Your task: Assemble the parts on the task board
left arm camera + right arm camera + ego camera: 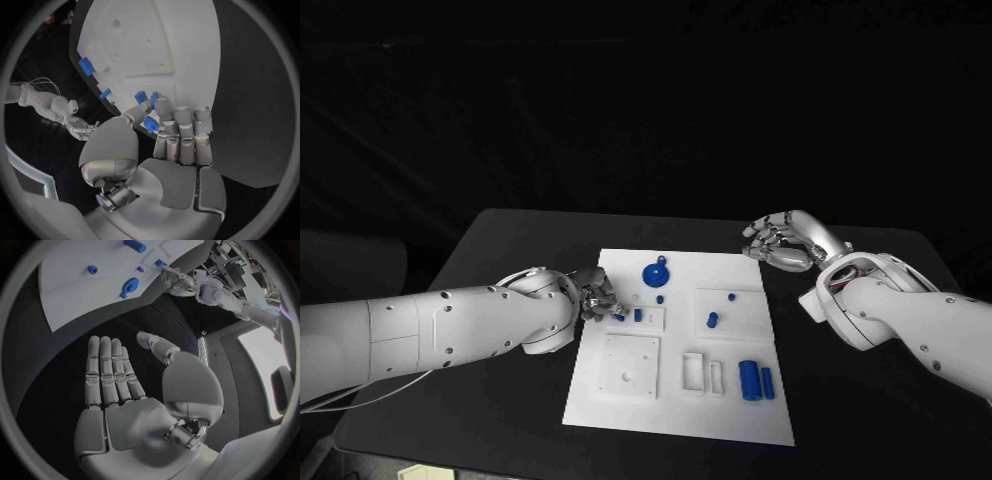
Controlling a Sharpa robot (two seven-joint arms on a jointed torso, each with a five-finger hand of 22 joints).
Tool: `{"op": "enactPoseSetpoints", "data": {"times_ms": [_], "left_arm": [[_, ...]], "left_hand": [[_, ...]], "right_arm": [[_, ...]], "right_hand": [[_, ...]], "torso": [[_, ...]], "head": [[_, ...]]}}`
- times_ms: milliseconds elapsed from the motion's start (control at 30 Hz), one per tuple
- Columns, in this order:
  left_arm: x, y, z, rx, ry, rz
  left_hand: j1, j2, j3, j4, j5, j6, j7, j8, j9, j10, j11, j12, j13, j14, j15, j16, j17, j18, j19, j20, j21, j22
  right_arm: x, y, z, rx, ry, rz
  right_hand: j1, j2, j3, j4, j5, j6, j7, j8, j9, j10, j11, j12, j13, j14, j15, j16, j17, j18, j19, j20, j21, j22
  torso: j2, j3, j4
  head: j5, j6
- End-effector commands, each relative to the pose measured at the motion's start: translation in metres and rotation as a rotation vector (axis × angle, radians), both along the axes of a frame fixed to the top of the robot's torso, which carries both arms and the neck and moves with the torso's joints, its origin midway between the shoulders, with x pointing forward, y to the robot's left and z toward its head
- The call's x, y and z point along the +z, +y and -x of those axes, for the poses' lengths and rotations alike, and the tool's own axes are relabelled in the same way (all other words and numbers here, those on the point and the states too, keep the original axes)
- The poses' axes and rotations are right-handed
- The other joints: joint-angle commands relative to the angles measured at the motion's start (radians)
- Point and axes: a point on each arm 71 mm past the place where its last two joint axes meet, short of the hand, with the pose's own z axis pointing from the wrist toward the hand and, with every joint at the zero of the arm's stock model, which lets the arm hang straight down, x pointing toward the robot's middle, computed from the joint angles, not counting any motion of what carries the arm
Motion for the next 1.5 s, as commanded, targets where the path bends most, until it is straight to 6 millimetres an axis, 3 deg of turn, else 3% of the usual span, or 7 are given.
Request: {"op": "enactPoseSetpoints", "data": {"times_ms": [33,300,600,767,1500], "left_arm": [[-0.0019,-0.0025,0.0036,-0.006,-0.002,0.016],[-0.0016,-0.0024,0.0044,-0.001,-0.014,0.030],[-0.0028,0.0016,0.0032,0.002,-0.008,0.030],[-0.0024,0.0029,0.0024,0.004,-0.017,0.031],[-0.0007,0.0030,0.0009,0.009,-0.046,0.029]], "left_hand": [[0.012,-0.001,0.006,-0.003,0.004,0.023,-0.015,0.002,0.042,0.018,-0.015,-0.003,0.001,0.005,-0.004,0.006,0.000,0.011,0.009,-0.086,0.004,0.002],[0.015,-0.001,0.007,-0.006,0.003,0.024,-0.016,0.002,0.042,0.019,-0.016,-0.003,0.002,0.006,-0.005,0.006,0.000,0.011,0.010,-0.087,0.004,0.002],[0.016,0.000,0.009,-0.007,0.001,0.024,-0.016,0.002,0.042,0.019,-0.016,-0.003,0.002,0.007,-0.005,0.006,0.000,0.012,0.011,-0.087,0.005,0.002],[0.017,0.000,0.009,-0.007,0.001,0.025,-0.016,0.001,0.042,0.019,-0.016,-0.004,0.002,0.007,-0.005,0.006,0.000,0.012,0.011,-0.087,0.005,0.003],[0.021,-0.002,0.012,-0.010,0.004,0.026,-0.017,0.001,0.041,0.020,-0.017,-0.003,0.004,0.009,-0.006,0.007,0.000,0.012,0.013,-0.088,0.006,0.004]], "right_arm": [[-0.0002,0.0011,0.0003,0.015,0.005,-0.001],[-0.0002,-0.0001,0.0001,0.013,0.005,0.000],[0.0001,0.0004,0.0000,0.017,-0.004,0.004],[0.0002,0.0001,0.0000,0.018,-0.008,0.010],[0.0001,-0.0006,-0.0002,0.015,-0.007,0.008]], "right_hand": [[-0.001,0.004,-0.003,0.000,0.007,0.002,0.002,0.006,-0.002,-0.006,-0.001,0.005,-0.002,-0.006,0.002,0.005,-0.001,0.016,-0.008,0.000,-0.007,0.001],[-0.003,0.004,-0.003,0.001,0.007,0.001,0.002,0.007,-0.002,-0.007,-0.001,0.006,-0.003,-0.006,0.002,0.005,-0.002,0.016,-0.009,0.000,-0.007,0.001],[-0.004,0.004,-0.004,0.001,0.008,0.001,0.002,0.007,-0.003,-0.007,-0.001,0.006,-0.004,-0.007,0.002,0.006,-0.003,0.016,-0.009,0.000,-0.007,0.001],[-0.004,0.004,-0.004,0.001,0.009,0.001,0.002,0.007,-0.003,-0.007,-0.001,0.006,-0.004,-0.007,0.002,0.006,-0.003,0.016,-0.009,0.000,-0.008,0.002],[-0.003,0.004,-0.004,0.000,0.011,0.002,0.002,0.008,-0.004,-0.007,-0.001,0.008,-0.007,-0.007,0.002,0.007,-0.004,0.016,-0.009,-0.001,-0.008,0.002]], "torso": [[0.001,-0.0009,-0.0012],[0.001,-0.0021,0.0009],[0.000,-0.0011,0.0008],[0.000,-0.0023,0.0018],[0.000,-0.0010,0.0011]], "head": [[-0.001,-0.002],[-0.006,0.002],[0.000,0.008],[-0.002,0.007],[-0.003,0.004]]}}
